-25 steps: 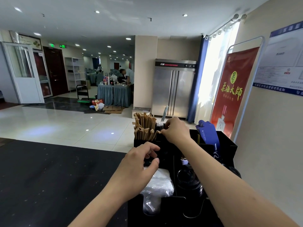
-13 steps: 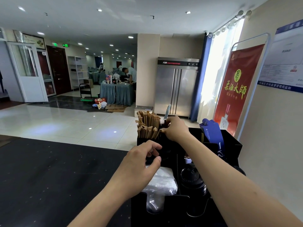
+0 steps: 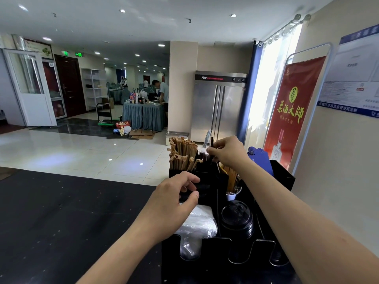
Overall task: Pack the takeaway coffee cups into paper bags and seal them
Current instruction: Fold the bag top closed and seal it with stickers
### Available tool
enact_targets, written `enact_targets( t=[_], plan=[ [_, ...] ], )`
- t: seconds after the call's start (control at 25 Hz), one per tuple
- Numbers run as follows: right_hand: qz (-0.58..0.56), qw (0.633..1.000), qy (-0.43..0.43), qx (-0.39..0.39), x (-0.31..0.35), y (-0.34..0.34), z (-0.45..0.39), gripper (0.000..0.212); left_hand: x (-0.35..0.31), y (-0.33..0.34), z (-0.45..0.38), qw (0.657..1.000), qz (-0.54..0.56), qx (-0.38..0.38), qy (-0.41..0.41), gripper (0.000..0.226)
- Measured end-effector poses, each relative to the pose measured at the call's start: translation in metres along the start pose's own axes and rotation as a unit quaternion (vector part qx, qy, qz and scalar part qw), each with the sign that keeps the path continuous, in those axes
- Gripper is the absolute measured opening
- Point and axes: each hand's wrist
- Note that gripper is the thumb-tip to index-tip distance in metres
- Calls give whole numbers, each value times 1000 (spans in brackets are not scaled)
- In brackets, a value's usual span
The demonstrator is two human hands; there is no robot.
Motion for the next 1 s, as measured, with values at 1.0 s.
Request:
enact_targets(
  t=[1.0],
  plan=[
    [-103,976,-152,-120,67,-83,41,8,-42,-26,32,999,19,-24,23,22]
  ],
)
Point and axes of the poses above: each hand's wrist, its own z-axis away from the middle knuckle, its own y-axis out of the palm, x = y × z, and after that the axes turned 14 degrees about -y, right-handed
